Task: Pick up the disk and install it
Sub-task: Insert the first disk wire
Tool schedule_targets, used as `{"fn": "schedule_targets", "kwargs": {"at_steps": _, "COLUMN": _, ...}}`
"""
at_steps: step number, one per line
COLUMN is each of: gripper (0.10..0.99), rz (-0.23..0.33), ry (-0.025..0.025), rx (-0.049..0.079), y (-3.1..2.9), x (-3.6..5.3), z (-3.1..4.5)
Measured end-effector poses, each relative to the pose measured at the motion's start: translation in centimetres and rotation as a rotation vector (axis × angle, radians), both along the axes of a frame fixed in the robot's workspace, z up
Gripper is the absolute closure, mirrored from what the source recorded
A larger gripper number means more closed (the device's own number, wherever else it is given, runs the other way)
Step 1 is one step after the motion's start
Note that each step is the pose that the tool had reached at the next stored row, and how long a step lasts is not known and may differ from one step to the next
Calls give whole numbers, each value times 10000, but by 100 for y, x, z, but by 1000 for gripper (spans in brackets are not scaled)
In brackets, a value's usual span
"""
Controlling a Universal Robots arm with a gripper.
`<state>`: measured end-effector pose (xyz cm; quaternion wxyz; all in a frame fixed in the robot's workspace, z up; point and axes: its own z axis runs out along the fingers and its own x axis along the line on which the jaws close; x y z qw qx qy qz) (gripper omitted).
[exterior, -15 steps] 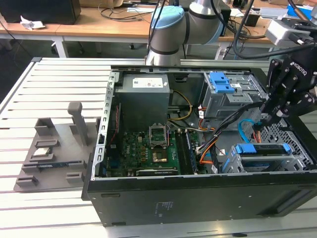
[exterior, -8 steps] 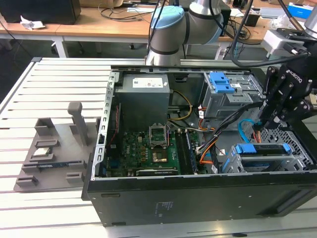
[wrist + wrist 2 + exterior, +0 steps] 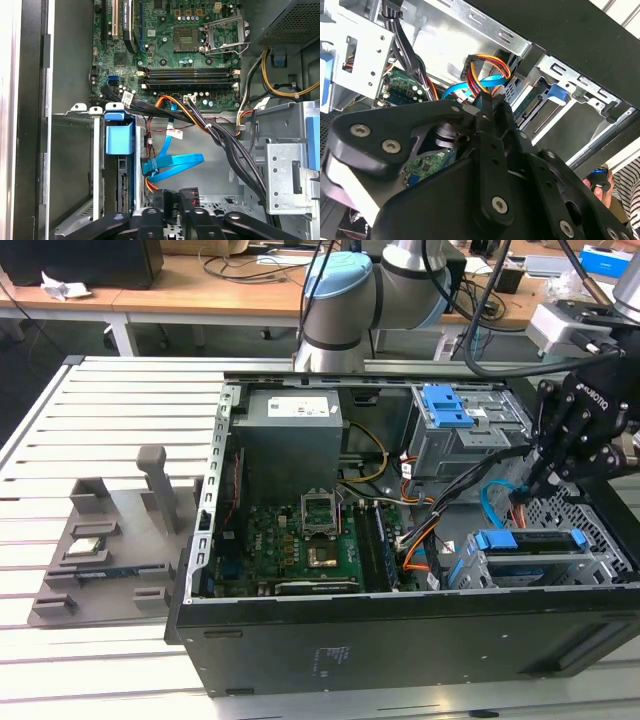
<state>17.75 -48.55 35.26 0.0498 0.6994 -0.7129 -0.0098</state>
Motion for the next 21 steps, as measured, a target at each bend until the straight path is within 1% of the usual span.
{"fn": "schedule_targets", "kwargs": {"at_steps": 1, "gripper": 871, "rz": 0, "ry": 0, "rx": 0, "y": 0, "x": 0, "z": 0}}
{"fn": "schedule_targets", "kwargs": {"at_steps": 2, "gripper": 914, "rz": 0, "ry": 0, "rx": 1, "y": 0, "x": 0, "z": -1}}
{"fn": "schedule_targets", "kwargs": {"at_steps": 4, "gripper": 918, "rz": 0, "ry": 0, "rx": 1, "y": 0, "x": 0, "z": -1}}
{"fn": "schedule_targets", "kwargs": {"at_steps": 5, "gripper": 918, "rz": 1, "ry": 1, "rx": 2, "y": -13, "x": 0, "z": -3}}
{"fn": "schedule_targets", "kwargs": {"at_steps": 6, "gripper": 918, "rz": 0, "ry": 0, "rx": -2, "y": -40, "x": 0, "z": -2}}
{"fn": "schedule_targets", "kwargs": {"at_steps": 10, "gripper": 918, "rz": 0, "ry": 0, "rx": -26, "y": -185, "x": 0, "z": -3}}
{"fn": "schedule_targets", "kwargs": {"at_steps": 12, "gripper": 918, "rz": 0, "ry": 0, "rx": -52, "y": -318, "x": 0, "z": -10}}
{"fn": "schedule_targets", "kwargs": {"at_steps": 13, "gripper": 918, "rz": 2, "ry": 0, "rx": -51, "y": -366, "x": 2, "z": -24}}
{"fn": "schedule_targets", "kwargs": {"at_steps": 17, "gripper": 918, "rz": -13, "ry": 1, "rx": -53, "y": -371, "x": 31, "z": -49}}
{"fn": "schedule_targets", "kwargs": {"at_steps": 21, "gripper": 918, "rz": -19, "ry": 1, "rx": -52, "y": -378, "x": 38, "z": -98}}
